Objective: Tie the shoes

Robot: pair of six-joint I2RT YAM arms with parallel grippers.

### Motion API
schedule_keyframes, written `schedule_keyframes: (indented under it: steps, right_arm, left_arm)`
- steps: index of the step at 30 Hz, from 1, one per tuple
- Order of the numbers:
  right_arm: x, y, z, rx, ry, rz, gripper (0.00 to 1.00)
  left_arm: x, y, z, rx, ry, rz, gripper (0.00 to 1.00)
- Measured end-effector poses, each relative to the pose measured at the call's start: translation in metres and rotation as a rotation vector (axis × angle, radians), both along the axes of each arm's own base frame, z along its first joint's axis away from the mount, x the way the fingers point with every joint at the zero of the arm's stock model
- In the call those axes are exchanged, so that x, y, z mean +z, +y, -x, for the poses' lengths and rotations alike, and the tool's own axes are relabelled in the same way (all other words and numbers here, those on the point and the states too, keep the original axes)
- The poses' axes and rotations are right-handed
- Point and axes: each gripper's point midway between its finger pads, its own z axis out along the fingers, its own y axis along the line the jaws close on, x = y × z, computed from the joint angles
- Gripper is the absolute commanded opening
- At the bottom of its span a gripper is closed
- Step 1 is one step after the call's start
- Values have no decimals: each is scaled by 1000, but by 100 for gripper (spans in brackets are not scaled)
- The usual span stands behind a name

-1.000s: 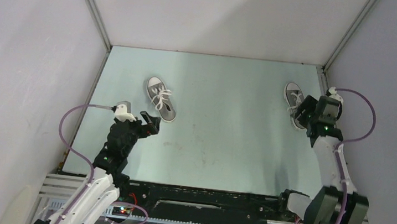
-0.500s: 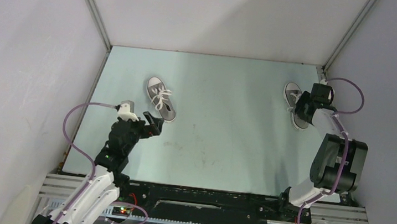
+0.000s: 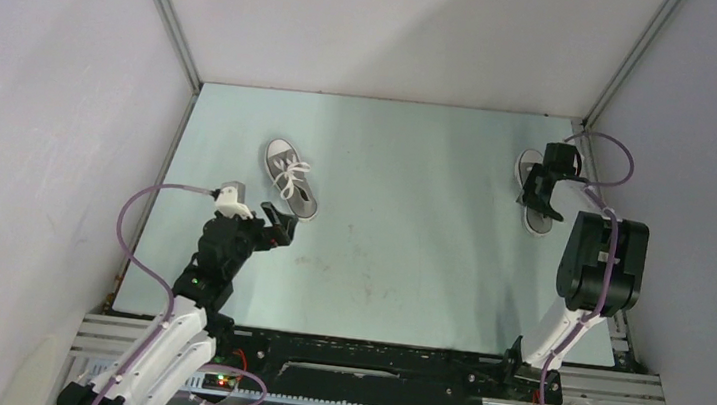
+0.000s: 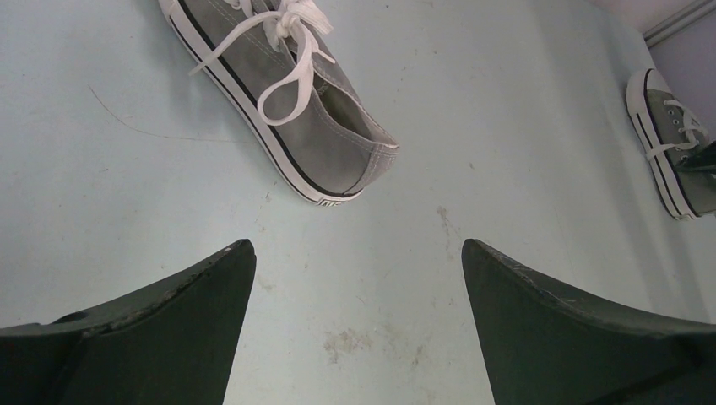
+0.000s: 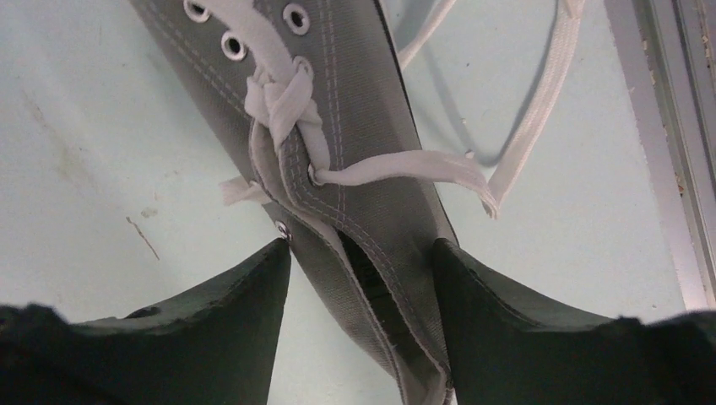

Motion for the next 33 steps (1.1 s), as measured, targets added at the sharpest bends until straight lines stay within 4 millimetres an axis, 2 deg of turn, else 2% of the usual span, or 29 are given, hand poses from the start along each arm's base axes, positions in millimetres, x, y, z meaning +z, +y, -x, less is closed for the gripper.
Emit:
schedule_keyframes:
  steps: [3,6,8,15,18,20,22,27,28,33]
  right_arm:
    - [0,3,3,24,22,10,43]
    - [1,3,-1,42,41,11,12]
    - [-2,5,-6,52,59,11,1]
    - [1,23,-7,87,78,43,0]
    - [13,50,2,149,93,64,0]
    - [28,74,8,211,80,65,0]
    - [52,103,17,284,46,63,0]
    - [127,170,39,480,-138,-17,0]
    - [146,181,46,522,-189,-53,0]
    - [186,217,71,681,-276,-189,0]
  left_arm:
    - [-1,-2,0,-10,3,3,100]
    - [-3,-4,0,-22,11,5,100]
    - [-4,-5,0,-25,14,5,100]
    - [-4,-8,0,-42,17,9,99]
    - [-4,-14,0,-72,16,19,98]
    - [0,-18,0,-97,4,29,97]
    - [5,-24,0,-125,-16,40,96]
    - [12,-45,4,-211,-46,52,95]
    - [12,-52,6,-241,-52,47,94]
    - [11,-83,18,-358,-50,35,90]
